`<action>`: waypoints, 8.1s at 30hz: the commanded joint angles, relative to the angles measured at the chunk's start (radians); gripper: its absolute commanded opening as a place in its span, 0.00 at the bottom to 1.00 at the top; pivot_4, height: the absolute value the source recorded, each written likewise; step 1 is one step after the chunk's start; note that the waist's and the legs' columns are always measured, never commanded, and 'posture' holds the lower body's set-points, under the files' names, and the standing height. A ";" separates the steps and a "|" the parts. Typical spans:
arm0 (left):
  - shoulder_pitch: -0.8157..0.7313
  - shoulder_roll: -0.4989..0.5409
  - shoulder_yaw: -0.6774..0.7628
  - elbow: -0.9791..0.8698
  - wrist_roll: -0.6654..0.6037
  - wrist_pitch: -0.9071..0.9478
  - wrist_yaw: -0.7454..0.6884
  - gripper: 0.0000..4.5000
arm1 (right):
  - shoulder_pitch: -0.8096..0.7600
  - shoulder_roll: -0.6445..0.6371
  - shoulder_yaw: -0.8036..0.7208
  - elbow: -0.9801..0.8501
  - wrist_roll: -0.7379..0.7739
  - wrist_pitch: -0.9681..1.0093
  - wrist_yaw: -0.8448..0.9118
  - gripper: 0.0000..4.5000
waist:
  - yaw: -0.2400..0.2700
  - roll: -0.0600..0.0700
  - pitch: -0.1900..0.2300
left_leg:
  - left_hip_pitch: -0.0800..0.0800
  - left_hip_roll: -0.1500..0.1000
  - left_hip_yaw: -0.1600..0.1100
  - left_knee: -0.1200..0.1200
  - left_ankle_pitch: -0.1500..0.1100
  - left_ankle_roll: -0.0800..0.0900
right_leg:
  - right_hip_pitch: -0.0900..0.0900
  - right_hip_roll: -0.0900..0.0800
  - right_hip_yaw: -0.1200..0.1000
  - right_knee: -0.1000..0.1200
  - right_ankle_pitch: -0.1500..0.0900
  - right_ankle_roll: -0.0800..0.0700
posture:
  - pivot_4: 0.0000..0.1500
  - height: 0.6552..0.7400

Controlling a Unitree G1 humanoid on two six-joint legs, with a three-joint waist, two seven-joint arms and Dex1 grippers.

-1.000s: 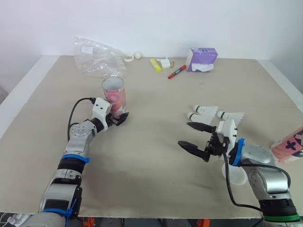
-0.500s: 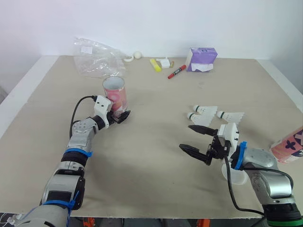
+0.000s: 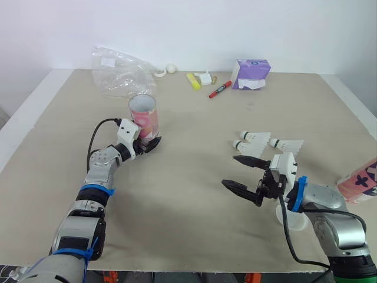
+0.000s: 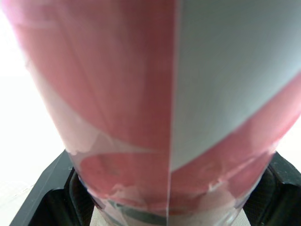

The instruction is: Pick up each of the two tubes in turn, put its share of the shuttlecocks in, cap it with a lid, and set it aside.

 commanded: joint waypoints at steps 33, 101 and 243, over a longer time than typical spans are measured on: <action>-0.058 0.224 -0.564 -0.922 0.210 0.631 -0.642 0.82 | 0.144 -0.064 -0.079 -0.245 0.082 0.002 0.021 1.00 | -0.001 0.000 0.000 | -0.001 0.000 -0.001 0.002 0.000 0.000 | 0.000 0.001 0.000 0.001 -0.001 0.000 | 1.00 1.00; -0.064 0.222 -0.589 -0.921 0.226 0.660 -0.589 0.80 | -0.194 -0.001 -0.083 -0.145 -0.097 0.190 -0.298 0.02 | -0.001 0.005 0.001 | -0.002 -0.001 -0.001 0.003 0.000 0.001 | 0.000 0.000 0.000 0.002 0.000 0.001 | 1.00 1.00; -0.030 0.189 -0.582 -0.925 0.178 0.781 -0.562 0.80 | -0.190 -0.341 -0.218 -0.244 0.112 0.203 -0.059 0.99 | 0.006 0.007 0.000 | -0.001 -0.003 -0.001 0.006 0.001 0.003 | 0.003 -0.002 0.000 0.001 0.000 0.001 | 1.00 1.00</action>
